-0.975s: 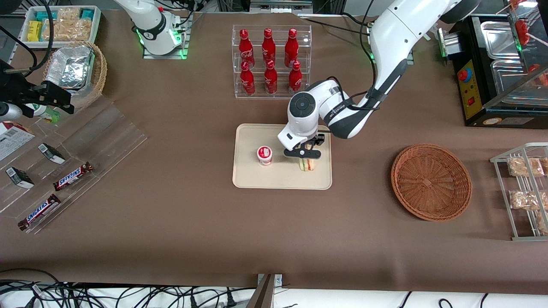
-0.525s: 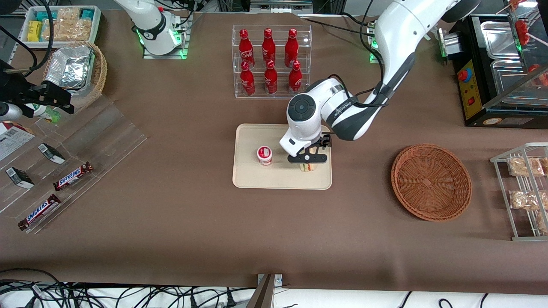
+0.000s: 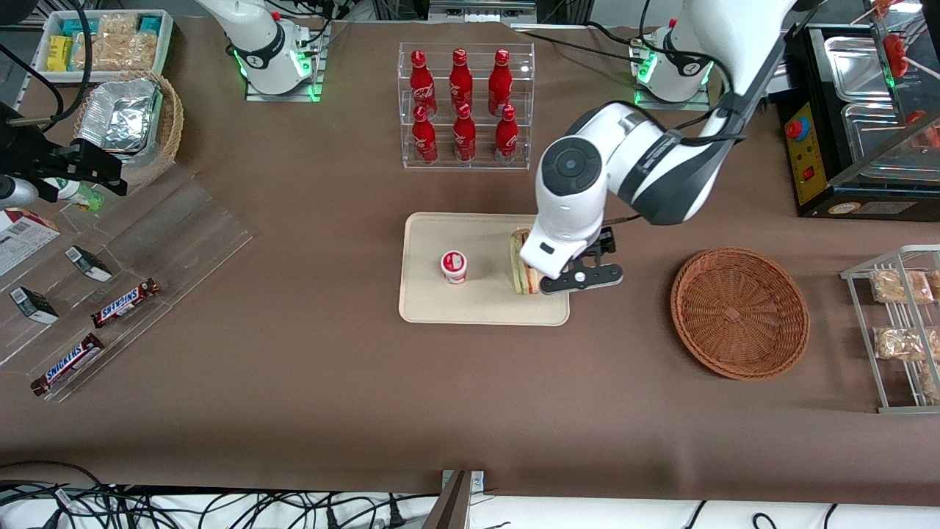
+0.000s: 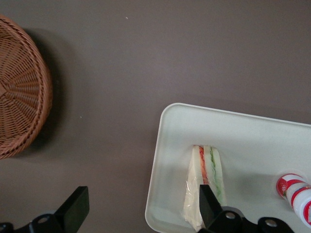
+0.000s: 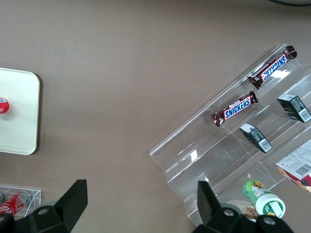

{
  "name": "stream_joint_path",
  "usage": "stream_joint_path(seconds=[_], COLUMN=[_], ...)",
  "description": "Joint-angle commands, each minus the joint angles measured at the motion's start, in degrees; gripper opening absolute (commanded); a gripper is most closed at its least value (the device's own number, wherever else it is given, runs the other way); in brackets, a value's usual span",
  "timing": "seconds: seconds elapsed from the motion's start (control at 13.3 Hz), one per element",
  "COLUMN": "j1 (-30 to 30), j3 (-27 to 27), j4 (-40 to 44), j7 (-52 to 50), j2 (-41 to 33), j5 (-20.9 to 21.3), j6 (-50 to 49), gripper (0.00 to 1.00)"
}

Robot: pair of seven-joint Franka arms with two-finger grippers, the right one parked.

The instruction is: Place sandwich from basket to tray

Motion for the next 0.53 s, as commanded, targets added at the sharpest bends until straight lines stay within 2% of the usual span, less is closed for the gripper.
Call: stream_joint_path(seconds=[0.0,0.15,0.45], j1=[3.86,7.46,12.65], j3=[-0.34,-0.60,-0.43], j4=[-0.62,-0.54,-0.54], j7=[-0.06,0.38,9.24], j2=[-4.50,-6.27,-9.70], j5=[-1.20,-2.24,-7.26], j6=[-2.09,-3.24,-5.34], gripper=[1.00,1.00,1.00])
